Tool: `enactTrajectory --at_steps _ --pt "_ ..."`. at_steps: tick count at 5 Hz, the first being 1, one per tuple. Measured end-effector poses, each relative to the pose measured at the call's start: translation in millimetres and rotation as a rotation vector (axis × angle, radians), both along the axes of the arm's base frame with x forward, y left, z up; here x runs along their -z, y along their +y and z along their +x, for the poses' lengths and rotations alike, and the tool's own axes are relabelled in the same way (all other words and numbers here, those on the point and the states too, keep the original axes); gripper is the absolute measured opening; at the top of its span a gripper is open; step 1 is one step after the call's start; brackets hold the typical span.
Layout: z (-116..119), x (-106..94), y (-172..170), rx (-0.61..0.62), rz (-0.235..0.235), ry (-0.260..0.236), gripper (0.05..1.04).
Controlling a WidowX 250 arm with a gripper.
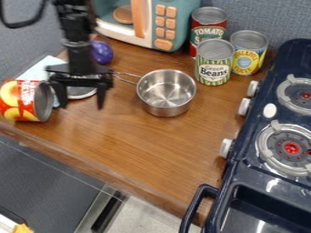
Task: Pushed the red can below the metal lid
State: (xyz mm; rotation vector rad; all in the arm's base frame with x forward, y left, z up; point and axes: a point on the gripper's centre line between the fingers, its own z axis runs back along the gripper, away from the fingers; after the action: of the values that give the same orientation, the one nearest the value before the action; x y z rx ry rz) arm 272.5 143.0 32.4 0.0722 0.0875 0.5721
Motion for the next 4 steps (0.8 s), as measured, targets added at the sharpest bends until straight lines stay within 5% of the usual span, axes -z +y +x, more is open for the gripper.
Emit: enactTrajectory --at_steps 1,4 --pt "-13.0 -8.8 12.3 -0.094 0.004 0.072 1.001" --pt "-19.9 -21.6 13.3 -0.123 0.055 0.116 1.001"
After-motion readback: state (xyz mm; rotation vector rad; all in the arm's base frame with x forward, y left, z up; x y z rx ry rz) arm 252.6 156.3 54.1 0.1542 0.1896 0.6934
